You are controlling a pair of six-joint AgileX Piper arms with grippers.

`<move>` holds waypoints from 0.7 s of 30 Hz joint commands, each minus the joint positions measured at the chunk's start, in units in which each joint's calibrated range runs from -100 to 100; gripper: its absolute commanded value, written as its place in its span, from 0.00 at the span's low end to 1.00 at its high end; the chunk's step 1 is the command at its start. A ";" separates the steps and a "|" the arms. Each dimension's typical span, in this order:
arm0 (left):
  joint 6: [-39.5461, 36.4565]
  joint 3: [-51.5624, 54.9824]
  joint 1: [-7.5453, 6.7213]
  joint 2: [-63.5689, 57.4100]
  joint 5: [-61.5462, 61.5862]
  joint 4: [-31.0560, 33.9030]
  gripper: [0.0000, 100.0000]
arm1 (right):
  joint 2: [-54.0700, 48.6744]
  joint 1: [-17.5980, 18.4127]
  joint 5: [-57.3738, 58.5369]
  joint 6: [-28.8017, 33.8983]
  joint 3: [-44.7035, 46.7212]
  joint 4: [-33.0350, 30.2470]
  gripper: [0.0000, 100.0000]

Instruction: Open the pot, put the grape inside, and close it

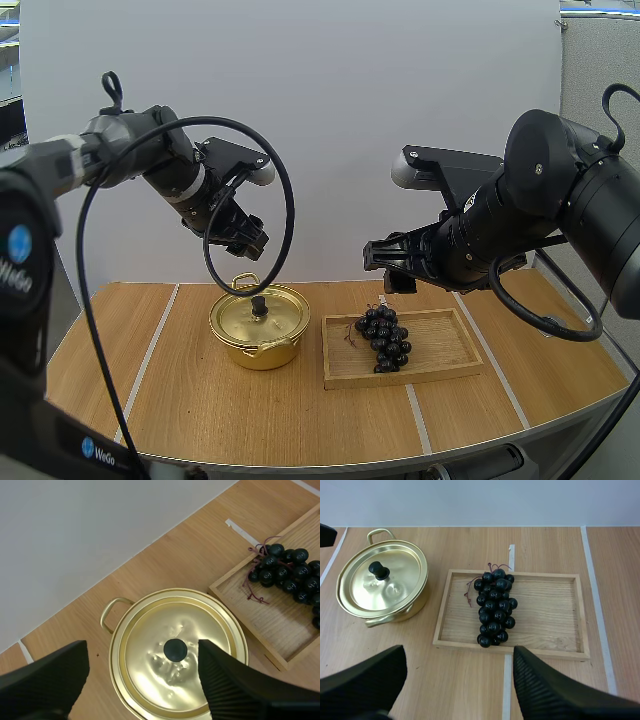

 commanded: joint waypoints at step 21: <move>-0.73 -0.77 -2.84 13.98 2.02 4.03 1.00 | -0.10 -0.19 -0.33 0.36 -0.38 0.22 1.00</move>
